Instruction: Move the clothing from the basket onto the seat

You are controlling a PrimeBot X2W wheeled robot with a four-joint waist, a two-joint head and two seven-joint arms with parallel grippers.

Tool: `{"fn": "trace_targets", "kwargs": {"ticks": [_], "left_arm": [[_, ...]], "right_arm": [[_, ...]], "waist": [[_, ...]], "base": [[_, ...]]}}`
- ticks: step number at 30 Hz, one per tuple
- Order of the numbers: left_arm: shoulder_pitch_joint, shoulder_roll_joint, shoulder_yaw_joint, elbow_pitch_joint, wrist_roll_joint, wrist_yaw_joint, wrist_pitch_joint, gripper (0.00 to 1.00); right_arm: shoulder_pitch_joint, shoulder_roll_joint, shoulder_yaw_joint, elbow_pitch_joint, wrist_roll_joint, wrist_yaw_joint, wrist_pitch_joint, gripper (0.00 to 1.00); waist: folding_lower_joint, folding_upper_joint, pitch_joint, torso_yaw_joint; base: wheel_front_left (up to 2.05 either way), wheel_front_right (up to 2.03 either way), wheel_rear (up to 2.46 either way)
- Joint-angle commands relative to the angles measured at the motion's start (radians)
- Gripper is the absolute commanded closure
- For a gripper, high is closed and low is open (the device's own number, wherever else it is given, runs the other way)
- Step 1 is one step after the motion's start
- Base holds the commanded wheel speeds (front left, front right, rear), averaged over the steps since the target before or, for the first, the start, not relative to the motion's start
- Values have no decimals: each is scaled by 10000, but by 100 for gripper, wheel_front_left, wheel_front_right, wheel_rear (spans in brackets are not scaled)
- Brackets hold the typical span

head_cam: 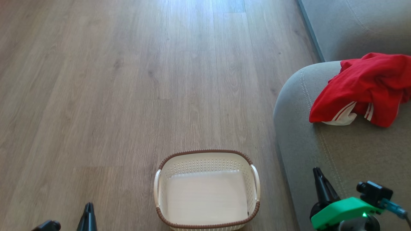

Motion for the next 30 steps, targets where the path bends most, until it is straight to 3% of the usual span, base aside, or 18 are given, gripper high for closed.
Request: {"fn": "trace_targets", "kwargs": {"ticks": [1, 30], "left_arm": [[-417, 67, 363, -323, -139, -106, 47, 100], [-864, -673, 1630, -463, -2404, -963, 857, 100]], "right_arm": [[-560, -93, -35, -381, 242, -1, 18, 100], [-974, -260, -231, -510, 3665, -2, 638, 100]], "waist": [[0, 0, 4, -4], [0, 0, 138, -168]], "base": [[0, 0, 0], [0, 0, 0]]}}
